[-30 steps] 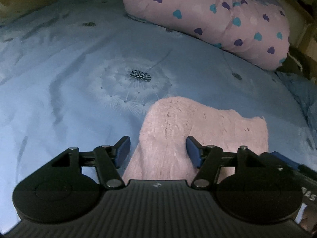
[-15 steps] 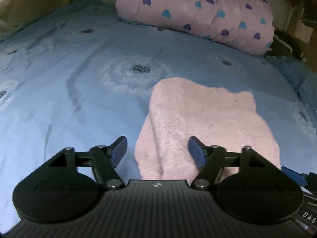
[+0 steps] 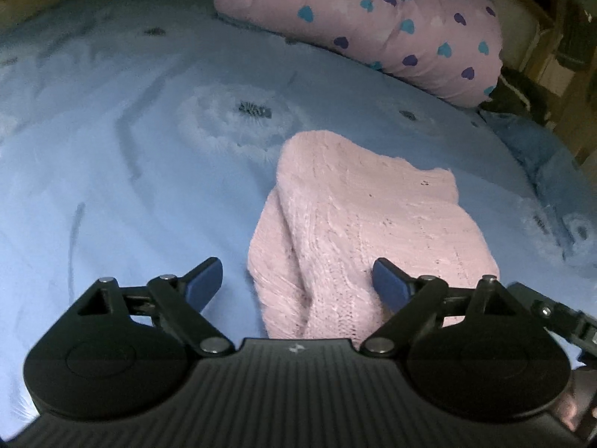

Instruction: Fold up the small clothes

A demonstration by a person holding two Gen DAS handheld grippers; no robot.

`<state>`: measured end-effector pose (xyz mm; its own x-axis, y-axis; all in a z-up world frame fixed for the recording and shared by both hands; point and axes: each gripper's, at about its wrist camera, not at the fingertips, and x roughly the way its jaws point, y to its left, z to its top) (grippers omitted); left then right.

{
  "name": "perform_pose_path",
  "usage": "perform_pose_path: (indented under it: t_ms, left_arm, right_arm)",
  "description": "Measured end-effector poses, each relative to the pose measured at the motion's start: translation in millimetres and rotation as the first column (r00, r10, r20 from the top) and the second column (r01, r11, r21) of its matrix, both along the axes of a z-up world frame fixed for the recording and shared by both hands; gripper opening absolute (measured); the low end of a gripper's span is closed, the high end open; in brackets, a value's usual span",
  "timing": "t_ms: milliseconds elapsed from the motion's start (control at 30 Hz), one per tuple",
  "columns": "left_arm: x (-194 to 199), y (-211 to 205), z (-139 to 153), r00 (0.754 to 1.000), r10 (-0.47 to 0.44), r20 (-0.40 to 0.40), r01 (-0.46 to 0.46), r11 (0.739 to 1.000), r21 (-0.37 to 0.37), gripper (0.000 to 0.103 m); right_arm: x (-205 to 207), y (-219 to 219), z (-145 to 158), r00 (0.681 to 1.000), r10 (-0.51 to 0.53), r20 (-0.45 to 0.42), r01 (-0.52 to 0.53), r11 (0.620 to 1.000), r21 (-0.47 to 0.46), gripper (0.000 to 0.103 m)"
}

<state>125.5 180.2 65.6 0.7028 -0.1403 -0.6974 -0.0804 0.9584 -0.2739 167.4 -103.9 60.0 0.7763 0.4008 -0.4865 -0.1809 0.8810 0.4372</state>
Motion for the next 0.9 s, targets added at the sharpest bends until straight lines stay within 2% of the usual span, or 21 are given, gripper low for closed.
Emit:
perform_pose_path:
  t_ms: [133,300,467,800,900]
  left_arm:
    - [6.5,3.6,-9.4,0.999,-0.011,-0.040,0.008,0.998,-0.065,0.092]
    - [10.5,6.2,-15.7,0.998,-0.007,-0.055,0.003,0.997,-0.078,0.096]
    - [15.6,7.2,-23.6,0.997,-0.015,-0.072,0.006,0.992,-0.127,0.097]
    - [23.1,-1.4,-32.5,0.997,-0.049,-0.061,0.039,0.987,-0.156,0.097]
    - [25.6,-1.2,-35.9,0.997,-0.060,-0.055,0.049,0.984,-0.173,0.097]
  right_arm:
    - [18.0,1.0,-5.2,0.999,-0.003,-0.046,0.004,1.000,0.022,0.078]
    - [34.3,5.0,-22.4,0.993,0.031,-0.111,-0.022,0.997,0.076,0.078]
    - [46.1,0.7,-39.5,0.987,0.057,-0.153,-0.033,0.988,0.152,0.084]
    - [61.8,2.0,-42.4,0.973,0.143,-0.181,-0.098,0.966,0.237,0.086]
    - [64.4,9.2,-44.5,0.974,0.152,-0.169,-0.110,0.967,0.232,0.086]
